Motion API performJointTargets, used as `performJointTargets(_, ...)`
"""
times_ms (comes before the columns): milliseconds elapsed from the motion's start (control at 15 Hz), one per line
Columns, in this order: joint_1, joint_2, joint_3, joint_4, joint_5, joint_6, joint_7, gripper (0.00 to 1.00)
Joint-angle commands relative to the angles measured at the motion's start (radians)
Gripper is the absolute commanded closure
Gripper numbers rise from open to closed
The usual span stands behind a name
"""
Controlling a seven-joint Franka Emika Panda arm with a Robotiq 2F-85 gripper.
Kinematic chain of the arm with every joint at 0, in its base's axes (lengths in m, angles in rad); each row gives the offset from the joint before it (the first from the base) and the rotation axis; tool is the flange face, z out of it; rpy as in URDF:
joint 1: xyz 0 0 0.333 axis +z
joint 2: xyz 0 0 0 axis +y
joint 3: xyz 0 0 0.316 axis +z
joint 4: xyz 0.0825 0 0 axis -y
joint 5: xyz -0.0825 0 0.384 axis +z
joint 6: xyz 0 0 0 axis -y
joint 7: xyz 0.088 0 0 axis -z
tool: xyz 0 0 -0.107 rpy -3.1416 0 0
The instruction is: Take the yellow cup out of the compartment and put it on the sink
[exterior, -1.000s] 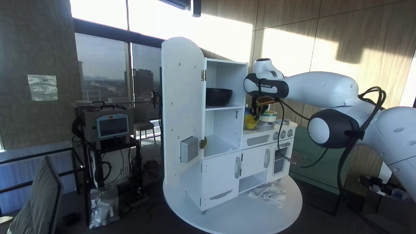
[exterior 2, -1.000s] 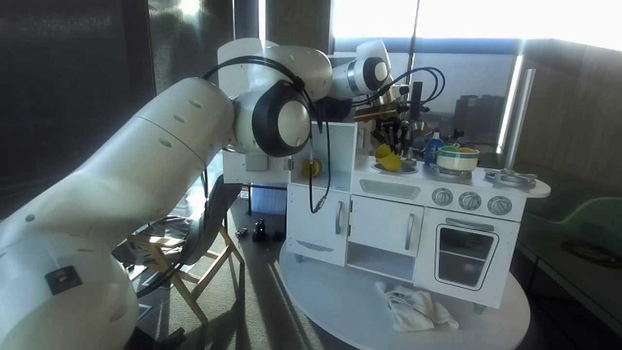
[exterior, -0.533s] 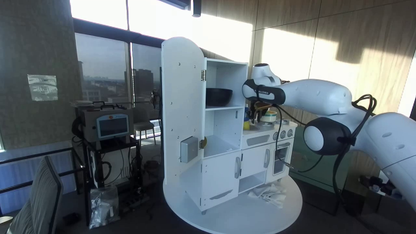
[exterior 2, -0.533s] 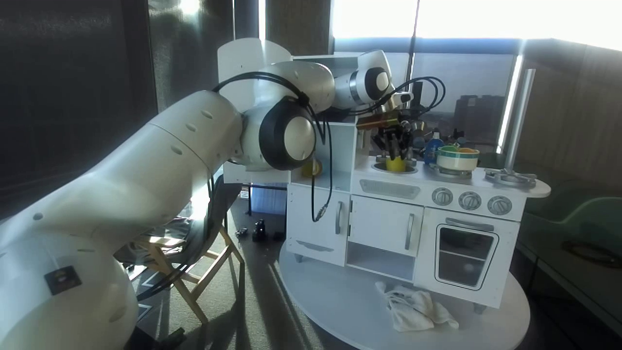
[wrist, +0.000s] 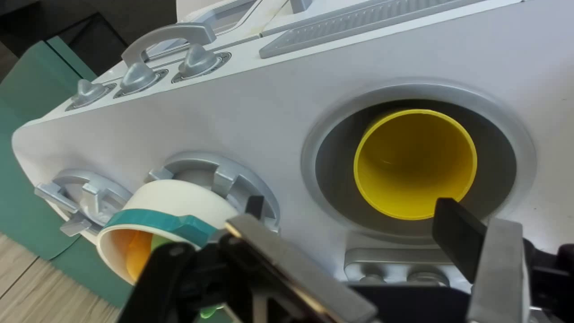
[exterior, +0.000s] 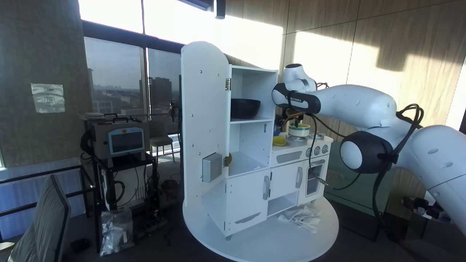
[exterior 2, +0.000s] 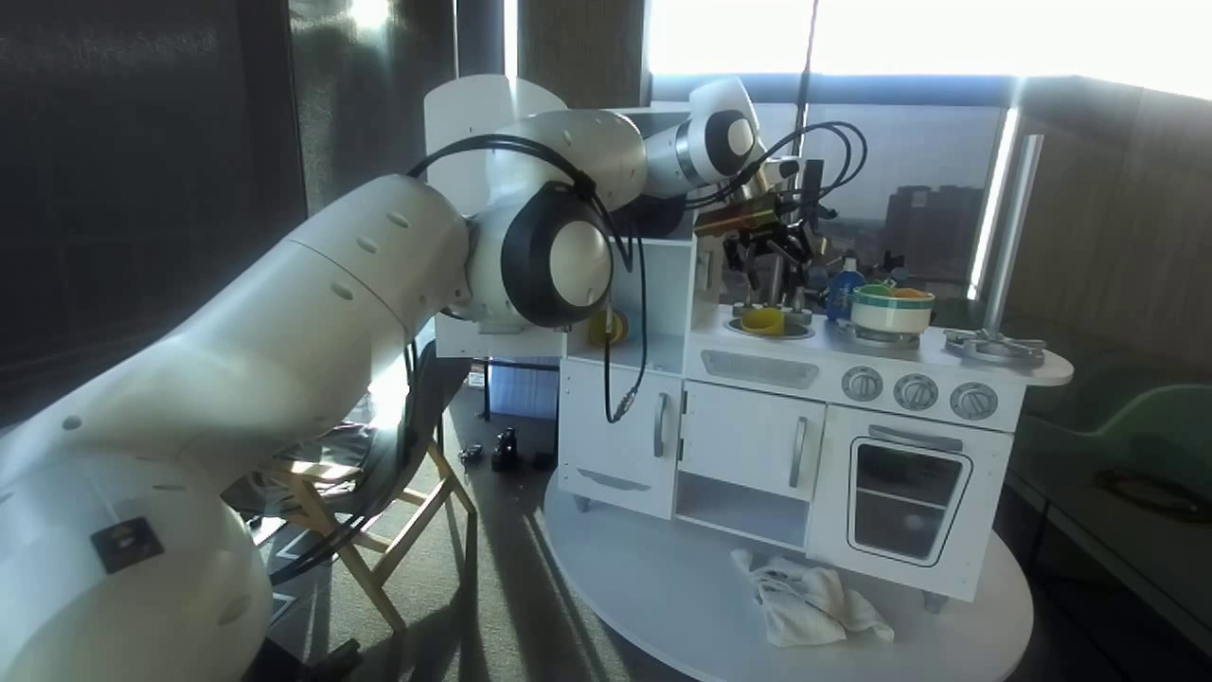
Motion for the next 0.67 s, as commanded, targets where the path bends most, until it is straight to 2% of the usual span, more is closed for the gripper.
performJointTargets(0,-0.003,-0.018,-0.021,0.028,-0.005,-0.040,0.039,0.00)
performJointTargets(133,-0.007,-0.047,0.002,0.020,0.022,-0.070,0.005,0.00)
performJointTargets(200,-0.005,-0.017,-0.011,0.011,0.005,-0.031,0.017,0.00)
performJointTargets(600,-0.004,-0.038,-0.003,0.011,0.009,-0.057,0.016,0.00)
